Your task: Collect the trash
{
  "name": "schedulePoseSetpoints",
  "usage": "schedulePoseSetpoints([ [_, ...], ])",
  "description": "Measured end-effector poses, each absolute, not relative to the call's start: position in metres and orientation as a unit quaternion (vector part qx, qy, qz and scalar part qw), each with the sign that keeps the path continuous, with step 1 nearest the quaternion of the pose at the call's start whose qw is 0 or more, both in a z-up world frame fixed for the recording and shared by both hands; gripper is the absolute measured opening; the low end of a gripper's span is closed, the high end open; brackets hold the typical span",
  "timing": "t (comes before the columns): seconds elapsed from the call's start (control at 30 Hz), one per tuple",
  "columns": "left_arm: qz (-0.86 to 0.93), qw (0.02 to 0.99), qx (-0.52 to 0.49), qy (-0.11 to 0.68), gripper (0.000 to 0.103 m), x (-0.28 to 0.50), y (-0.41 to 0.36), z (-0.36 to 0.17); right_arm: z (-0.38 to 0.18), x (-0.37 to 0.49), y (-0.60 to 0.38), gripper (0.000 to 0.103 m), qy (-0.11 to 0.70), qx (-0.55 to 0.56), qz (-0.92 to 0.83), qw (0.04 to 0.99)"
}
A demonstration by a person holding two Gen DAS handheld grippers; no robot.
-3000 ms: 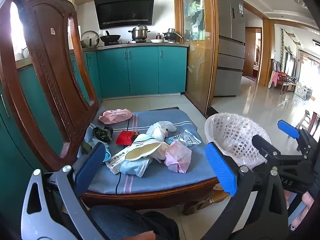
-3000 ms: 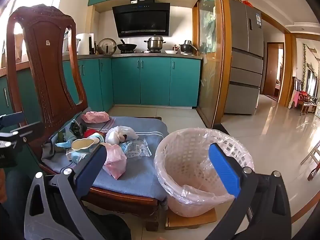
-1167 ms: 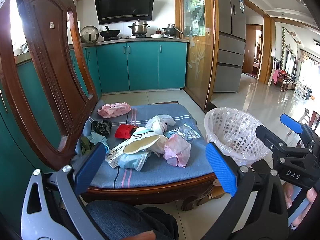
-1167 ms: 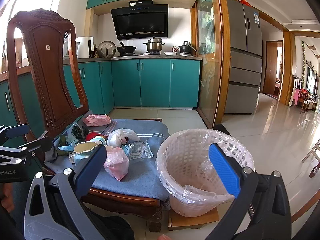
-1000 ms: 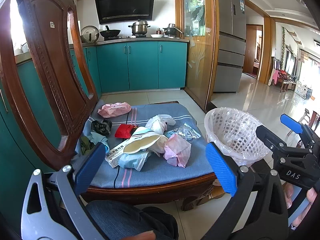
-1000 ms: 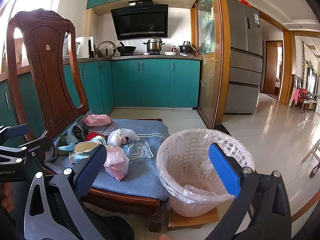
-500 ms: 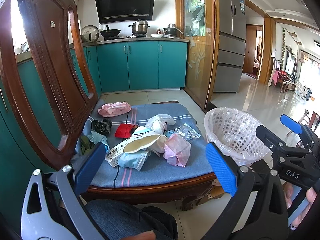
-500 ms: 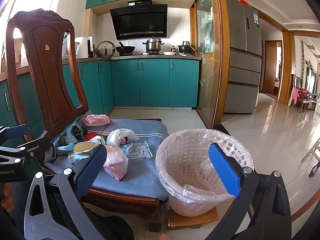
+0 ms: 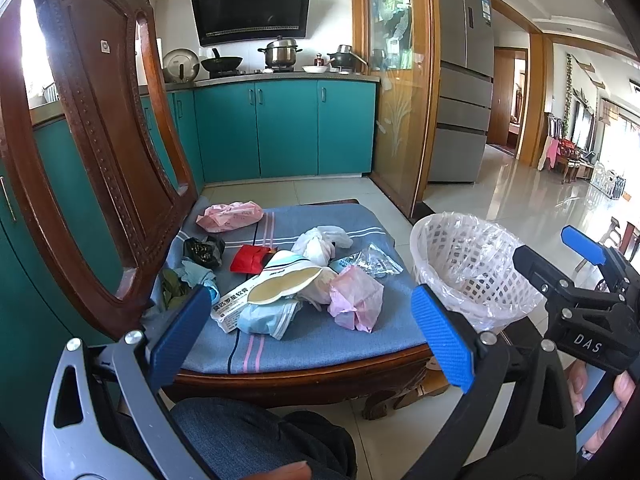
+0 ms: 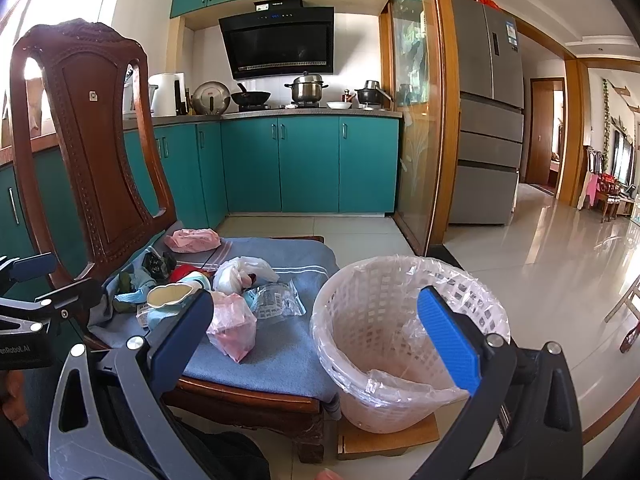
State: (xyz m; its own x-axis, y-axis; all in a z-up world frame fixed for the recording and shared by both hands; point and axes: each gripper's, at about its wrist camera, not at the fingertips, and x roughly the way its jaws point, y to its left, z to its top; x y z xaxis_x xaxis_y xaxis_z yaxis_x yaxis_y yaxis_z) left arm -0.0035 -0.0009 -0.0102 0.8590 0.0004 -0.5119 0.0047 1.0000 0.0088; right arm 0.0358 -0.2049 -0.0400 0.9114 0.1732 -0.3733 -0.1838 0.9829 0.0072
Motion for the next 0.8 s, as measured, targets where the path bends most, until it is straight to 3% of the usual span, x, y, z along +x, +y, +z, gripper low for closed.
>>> schedulePoseSetpoints([
  [0.8, 0.0, 0.964, 0.003, 0.267, 0.1, -0.0031, 0.0016, -0.008, -0.0337, 0.0356, -0.2035, 0.1, 0.186, -0.016, 0.094, 0.978],
])
